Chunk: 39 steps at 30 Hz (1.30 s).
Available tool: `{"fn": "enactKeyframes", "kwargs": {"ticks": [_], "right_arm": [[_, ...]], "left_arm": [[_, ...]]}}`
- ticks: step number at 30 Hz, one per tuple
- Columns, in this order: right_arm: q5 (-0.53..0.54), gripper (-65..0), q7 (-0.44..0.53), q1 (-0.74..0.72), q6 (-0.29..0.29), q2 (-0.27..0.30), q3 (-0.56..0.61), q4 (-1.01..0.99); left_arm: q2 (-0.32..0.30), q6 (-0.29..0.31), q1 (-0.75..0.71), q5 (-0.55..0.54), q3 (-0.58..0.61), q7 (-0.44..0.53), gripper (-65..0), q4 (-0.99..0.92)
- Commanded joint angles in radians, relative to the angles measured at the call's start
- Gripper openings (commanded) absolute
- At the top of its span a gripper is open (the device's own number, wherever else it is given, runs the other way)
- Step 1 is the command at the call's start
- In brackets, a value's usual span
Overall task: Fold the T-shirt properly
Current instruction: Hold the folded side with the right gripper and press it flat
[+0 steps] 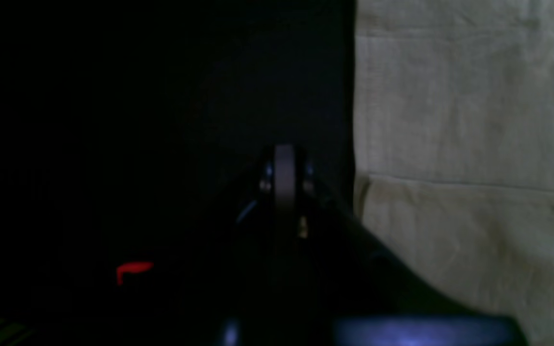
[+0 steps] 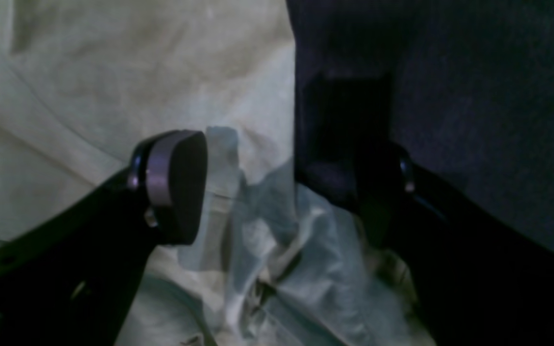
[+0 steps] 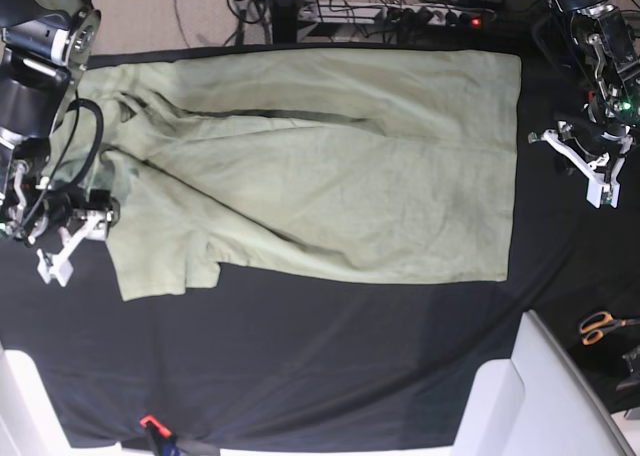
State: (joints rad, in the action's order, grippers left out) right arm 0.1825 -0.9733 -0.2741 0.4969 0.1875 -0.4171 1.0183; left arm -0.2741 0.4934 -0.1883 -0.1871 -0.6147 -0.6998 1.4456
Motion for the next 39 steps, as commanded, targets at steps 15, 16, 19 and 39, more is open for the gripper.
{"fn": "enactKeyframes", "kwargs": {"ticks": [15,16,19,39], "right_arm": [[0.012,-35.6,0.017,-0.043,0.003,0.007,-0.003,-0.056],[0.012,-36.0,0.023,-0.043,0.003,0.007,-0.003,-0.063],[0.012,-42.5,0.05,-0.044,0.003,0.008,-0.003,-0.071],[0.01,-64.8,0.014,-0.077,0.003,0.014,0.001,-0.062]], "left_arm": [[-0.021,-0.006,-0.01,-0.009,-0.006,0.018,-65.0,0.014],[-0.021,-0.006,-0.01,-0.009,-0.006,0.018,-65.0,0.014],[-0.021,-0.006,-0.01,-0.009,-0.006,0.018,-65.0,0.014],[-0.05,-0.006,0.097,0.033,0.006,0.018,-65.0,-0.095]]}}
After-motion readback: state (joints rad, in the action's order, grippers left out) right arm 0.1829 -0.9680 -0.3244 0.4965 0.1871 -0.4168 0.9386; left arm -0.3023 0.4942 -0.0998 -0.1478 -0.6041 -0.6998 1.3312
